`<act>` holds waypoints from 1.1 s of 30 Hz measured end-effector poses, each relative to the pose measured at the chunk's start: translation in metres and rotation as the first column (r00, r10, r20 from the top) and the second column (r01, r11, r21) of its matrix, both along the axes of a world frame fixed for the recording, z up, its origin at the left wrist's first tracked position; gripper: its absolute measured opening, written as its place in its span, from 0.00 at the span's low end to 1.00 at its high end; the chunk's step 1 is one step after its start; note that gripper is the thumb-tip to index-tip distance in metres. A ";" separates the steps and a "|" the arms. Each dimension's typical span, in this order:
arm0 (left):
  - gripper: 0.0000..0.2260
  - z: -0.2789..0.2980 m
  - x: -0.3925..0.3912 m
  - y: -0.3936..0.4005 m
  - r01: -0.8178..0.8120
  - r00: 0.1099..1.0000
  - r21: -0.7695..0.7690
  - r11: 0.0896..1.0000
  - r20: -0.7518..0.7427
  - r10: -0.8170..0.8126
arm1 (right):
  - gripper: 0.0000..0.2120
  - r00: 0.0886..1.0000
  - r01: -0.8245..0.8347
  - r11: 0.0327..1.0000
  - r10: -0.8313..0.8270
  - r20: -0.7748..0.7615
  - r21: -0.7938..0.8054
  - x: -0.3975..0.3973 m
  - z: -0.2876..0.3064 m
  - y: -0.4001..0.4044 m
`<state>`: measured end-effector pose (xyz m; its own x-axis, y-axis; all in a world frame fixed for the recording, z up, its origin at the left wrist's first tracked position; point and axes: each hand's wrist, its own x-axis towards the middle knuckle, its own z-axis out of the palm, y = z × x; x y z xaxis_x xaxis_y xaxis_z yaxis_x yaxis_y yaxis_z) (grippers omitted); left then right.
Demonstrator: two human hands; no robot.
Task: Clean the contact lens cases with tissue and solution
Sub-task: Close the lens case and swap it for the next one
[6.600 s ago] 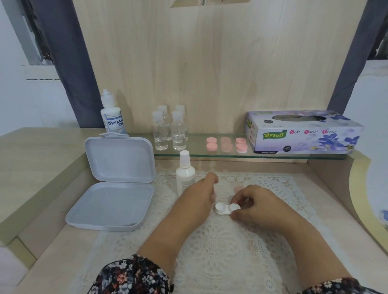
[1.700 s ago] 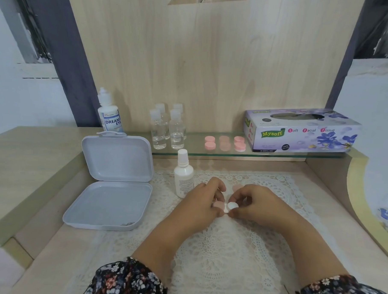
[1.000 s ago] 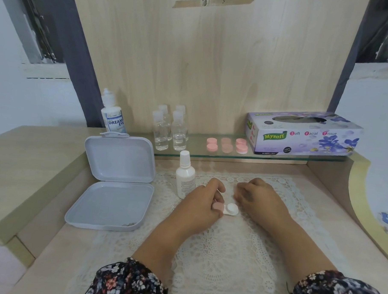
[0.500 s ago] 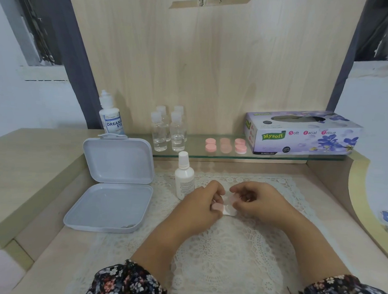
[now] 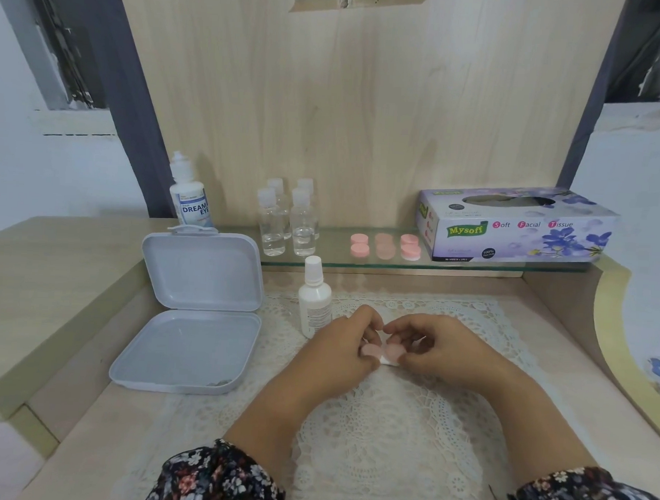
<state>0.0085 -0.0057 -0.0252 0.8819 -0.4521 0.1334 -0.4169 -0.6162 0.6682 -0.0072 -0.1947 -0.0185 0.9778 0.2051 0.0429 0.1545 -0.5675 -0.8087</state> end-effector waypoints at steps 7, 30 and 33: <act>0.13 -0.001 0.000 0.000 -0.005 1.000 0.003 1.000 0.004 0.005 | 0.16 0.999 0.054 0.992 -0.054 0.011 -0.115 0.000 0.000 0.002; 0.13 -0.001 0.000 0.001 0.003 1.000 0.003 1.000 0.023 -0.003 | 0.31 0.999 0.035 0.994 -0.035 -0.002 -0.102 -0.001 0.000 0.002; 0.12 0.000 -0.001 0.001 0.007 1.000 0.004 1.000 0.019 -0.007 | 0.30 0.999 -0.010 1.000 0.009 -0.046 -0.003 -0.001 -0.003 0.003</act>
<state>0.0073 -0.0046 -0.0251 0.8761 -0.4588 0.1482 -0.4338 -0.6160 0.6575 -0.0078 -0.1921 -0.0214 0.9767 0.2144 -0.0023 0.1229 -0.5688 -0.8132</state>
